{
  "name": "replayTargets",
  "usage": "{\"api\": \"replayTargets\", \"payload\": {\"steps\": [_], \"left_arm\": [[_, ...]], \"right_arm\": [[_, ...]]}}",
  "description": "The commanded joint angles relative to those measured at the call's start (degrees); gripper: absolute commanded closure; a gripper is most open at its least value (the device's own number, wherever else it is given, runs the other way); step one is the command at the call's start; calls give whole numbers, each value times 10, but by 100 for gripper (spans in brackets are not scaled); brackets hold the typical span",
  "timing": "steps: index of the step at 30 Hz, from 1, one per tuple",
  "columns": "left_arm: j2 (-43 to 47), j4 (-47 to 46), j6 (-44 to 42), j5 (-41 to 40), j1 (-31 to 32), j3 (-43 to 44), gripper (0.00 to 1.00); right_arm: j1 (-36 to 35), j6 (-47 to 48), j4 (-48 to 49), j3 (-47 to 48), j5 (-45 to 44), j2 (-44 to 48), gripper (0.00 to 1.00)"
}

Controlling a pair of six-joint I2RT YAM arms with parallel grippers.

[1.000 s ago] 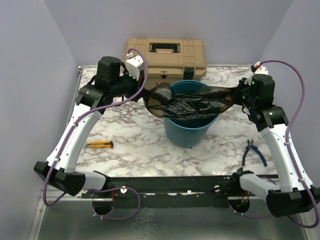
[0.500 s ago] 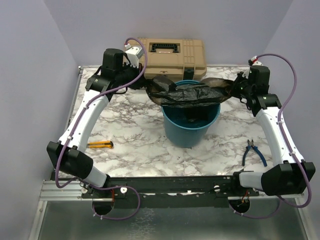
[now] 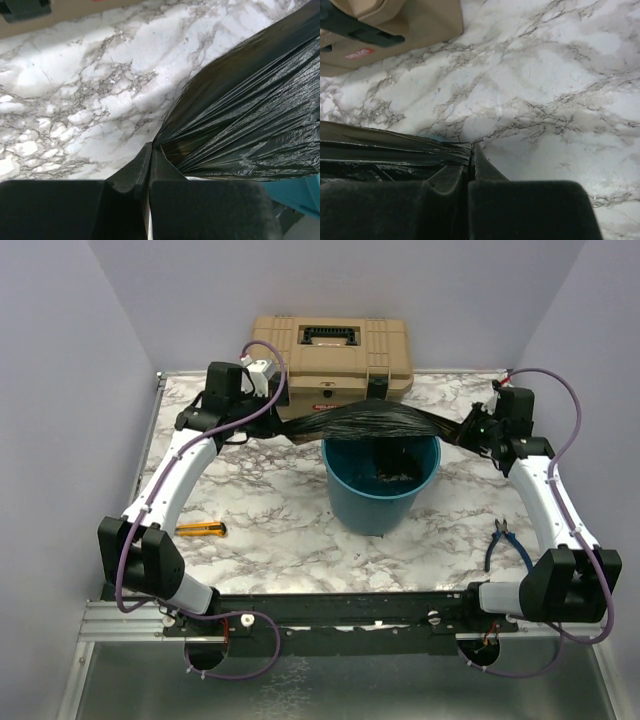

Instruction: Put the trash bags into the trash bin

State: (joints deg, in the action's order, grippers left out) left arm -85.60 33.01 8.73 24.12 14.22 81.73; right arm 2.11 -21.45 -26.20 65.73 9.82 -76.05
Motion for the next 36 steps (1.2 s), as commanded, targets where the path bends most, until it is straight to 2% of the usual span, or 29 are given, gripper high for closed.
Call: {"api": "replayTargets", "payload": {"steps": [1, 8, 14, 20, 25, 29, 32, 36], "left_arm": [[40, -1, 7, 21, -10, -11, 100], [68, 4, 35, 87, -32, 39, 100], [67, 46, 28, 123, -44, -2, 100], [72, 52, 24, 102, -45, -34, 100], [32, 45, 14, 89, -44, 22, 100], [26, 35, 5, 108, -44, 77, 100], [32, 12, 9, 102, -45, 86, 100], [12, -10, 24, 104, -44, 83, 100]], "right_arm": [[6, 11, -7, -14, 12, 39, 99], [7, 24, -49, 33, 9, 80, 99], [7, 53, -98, 13, 36, 97, 99], [7, 60, -96, -7, 20, 116, 99], [7, 41, -67, 21, 24, 79, 99], [7, 30, -38, 33, 26, 94, 99], [6, 23, -19, 40, 24, 100, 98], [7, 19, -19, 51, 24, 57, 99]]}}
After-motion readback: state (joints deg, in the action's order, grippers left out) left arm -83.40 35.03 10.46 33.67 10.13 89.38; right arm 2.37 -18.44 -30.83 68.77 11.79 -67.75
